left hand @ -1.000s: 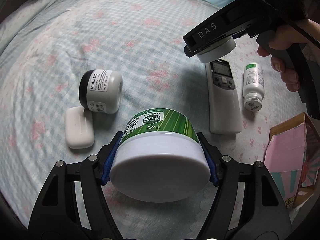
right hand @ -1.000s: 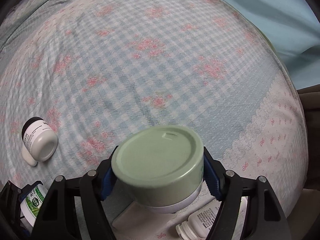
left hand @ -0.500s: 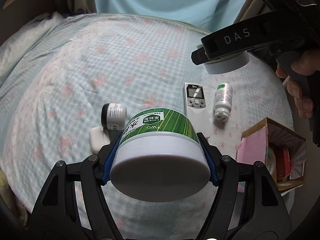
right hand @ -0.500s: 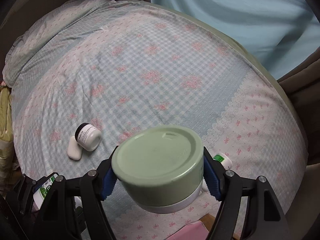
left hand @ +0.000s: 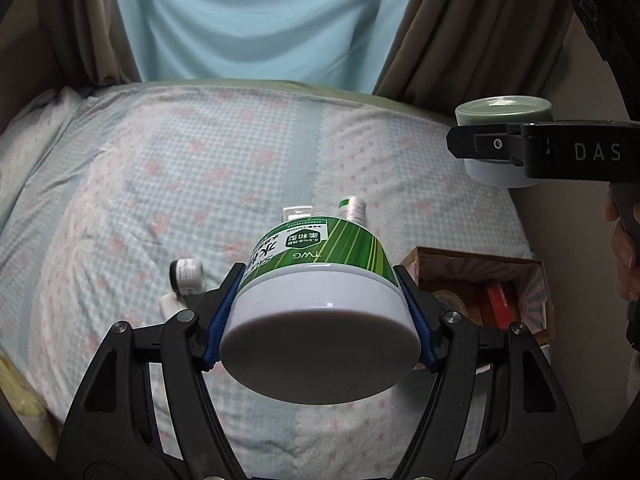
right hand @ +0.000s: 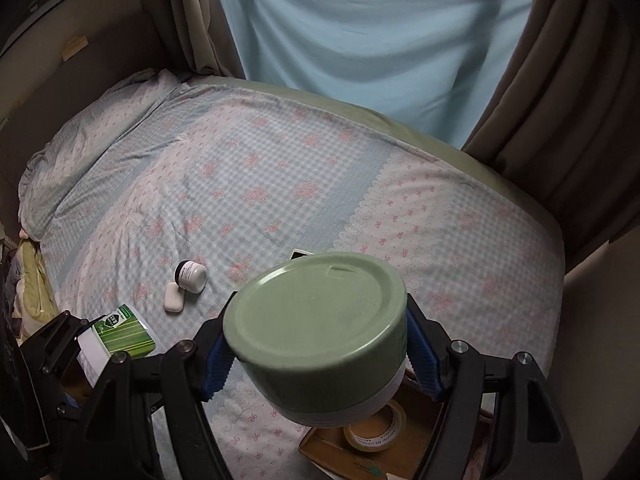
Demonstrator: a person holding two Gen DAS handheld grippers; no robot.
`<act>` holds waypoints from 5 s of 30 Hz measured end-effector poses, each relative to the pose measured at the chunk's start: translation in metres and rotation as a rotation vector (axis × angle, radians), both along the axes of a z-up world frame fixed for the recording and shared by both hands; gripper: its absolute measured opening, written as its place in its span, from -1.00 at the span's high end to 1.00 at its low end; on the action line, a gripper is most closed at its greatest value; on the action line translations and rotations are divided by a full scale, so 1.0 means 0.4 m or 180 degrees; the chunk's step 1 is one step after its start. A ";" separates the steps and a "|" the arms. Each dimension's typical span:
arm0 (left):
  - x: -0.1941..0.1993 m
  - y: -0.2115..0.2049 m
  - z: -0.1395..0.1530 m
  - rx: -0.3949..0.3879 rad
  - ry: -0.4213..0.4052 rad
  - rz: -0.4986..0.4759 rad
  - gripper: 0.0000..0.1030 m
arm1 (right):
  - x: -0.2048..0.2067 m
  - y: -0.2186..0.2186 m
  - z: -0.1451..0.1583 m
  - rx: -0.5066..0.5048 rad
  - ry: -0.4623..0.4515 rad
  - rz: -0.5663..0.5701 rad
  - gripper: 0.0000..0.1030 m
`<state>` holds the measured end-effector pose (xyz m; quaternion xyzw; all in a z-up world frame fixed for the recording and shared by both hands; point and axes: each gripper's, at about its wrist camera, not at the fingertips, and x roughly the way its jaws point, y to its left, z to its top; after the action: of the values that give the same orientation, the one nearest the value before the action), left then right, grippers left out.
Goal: Organize rigid objects
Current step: 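Carry the white tub and green jar with both tools over the cardboard box, then open both tools to release tub and green jar into the box, then move both tools back toward the remaining objects on the bed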
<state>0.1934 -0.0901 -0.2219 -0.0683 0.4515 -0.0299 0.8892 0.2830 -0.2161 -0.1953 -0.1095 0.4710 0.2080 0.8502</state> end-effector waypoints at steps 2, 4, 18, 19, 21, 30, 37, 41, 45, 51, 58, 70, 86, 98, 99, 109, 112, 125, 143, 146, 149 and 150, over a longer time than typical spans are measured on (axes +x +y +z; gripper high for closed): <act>0.006 -0.046 0.029 0.0020 -0.0040 -0.0100 -0.31 | -0.020 -0.058 0.024 0.0053 -0.0029 -0.0149 -0.36; 0.012 -0.091 0.050 0.0015 -0.0064 -0.0213 -0.31 | -0.042 -0.115 0.042 0.0096 -0.0070 -0.0281 -0.36; 0.073 -0.441 0.075 -0.0066 0.0012 -0.1010 -0.32 | -0.154 -0.502 0.034 0.0148 -0.0065 -0.1148 -0.36; 0.078 -0.463 0.067 -0.0071 0.0040 -0.1061 -0.32 | -0.157 -0.527 0.025 0.0148 -0.0043 -0.1211 -0.35; 0.088 -0.506 0.047 -0.0073 0.0100 -0.1156 -0.31 | -0.159 -0.573 0.005 0.0151 0.0008 -0.1322 -0.35; 0.130 -0.670 -0.102 -0.0013 0.0443 -0.1477 -0.31 | -0.130 -0.720 -0.154 0.0157 0.0339 -0.1626 -0.35; 0.142 -0.764 -0.244 0.0091 0.0736 -0.1626 -0.31 | -0.099 -0.751 -0.304 -0.0001 0.0606 -0.1576 -0.35; 0.149 -0.781 -0.333 0.0159 0.0938 -0.1652 -0.31 | -0.076 -0.747 -0.379 -0.0113 0.0743 -0.1450 -0.35; 0.160 -0.787 -0.414 0.0176 0.1131 -0.1638 -0.31 | -0.051 -0.729 -0.439 -0.0251 0.0825 -0.1265 -0.35; 0.168 -0.788 -0.479 0.0174 0.1306 -0.1627 -0.31 | -0.042 -0.673 -0.506 -0.0765 0.0684 -0.0797 -0.36; 0.168 -0.795 -0.478 0.0222 0.1326 -0.1644 -0.32 | -0.037 -0.644 -0.511 -0.0894 0.0618 -0.0471 -0.35; 0.149 -0.768 -0.411 0.0243 0.1243 -0.1714 -1.00 | -0.052 -0.648 -0.437 -0.0773 0.0172 -0.0430 -0.99; 0.086 -0.711 -0.258 0.0265 0.0930 -0.1658 -1.00 | -0.103 -0.602 -0.331 -0.0764 0.0093 -0.0492 -0.99; -0.039 -0.494 -0.014 0.0394 0.0472 -0.1266 -1.00 | -0.179 -0.565 -0.115 -0.0065 0.0065 -0.0871 -1.00; -0.048 -0.464 0.004 0.0395 0.0441 -0.1194 -1.00 | -0.184 -0.551 -0.095 -0.0036 0.0033 -0.0877 -1.00; -0.131 -0.131 0.096 0.0463 0.0247 -0.0291 -1.00 | -0.205 -0.368 0.033 0.0362 -0.0136 -0.0681 -1.00; -0.145 -0.027 0.109 0.0415 0.0188 -0.0126 -1.00 | -0.207 -0.311 0.040 0.0415 -0.0115 -0.0656 -1.00; -0.088 0.306 0.039 0.0340 0.0338 -0.0153 -1.00 | -0.138 -0.037 -0.003 0.0456 0.0192 -0.1084 -1.00; 0.191 0.503 -0.311 0.0206 0.0786 -0.0502 -1.00 | 0.139 0.170 -0.278 0.0208 0.0644 -0.1536 -1.00; 0.225 0.498 -0.381 0.0205 0.0891 -0.0519 -1.00 | 0.191 0.162 -0.341 0.0186 0.0783 -0.1593 -0.99; 0.254 0.494 -0.445 0.0227 0.0971 -0.0495 -1.00 | 0.242 0.150 -0.409 0.0213 0.0960 -0.1666 -0.90; 0.262 0.492 -0.465 0.0202 0.0999 -0.0495 -0.99 | 0.256 0.148 -0.430 0.0217 0.1017 -0.1676 -0.88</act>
<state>0.2981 0.1068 -0.4080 -0.0088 0.5893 -0.0732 0.8045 0.3854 -0.1570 -0.3675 0.0790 0.6037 0.0108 0.7932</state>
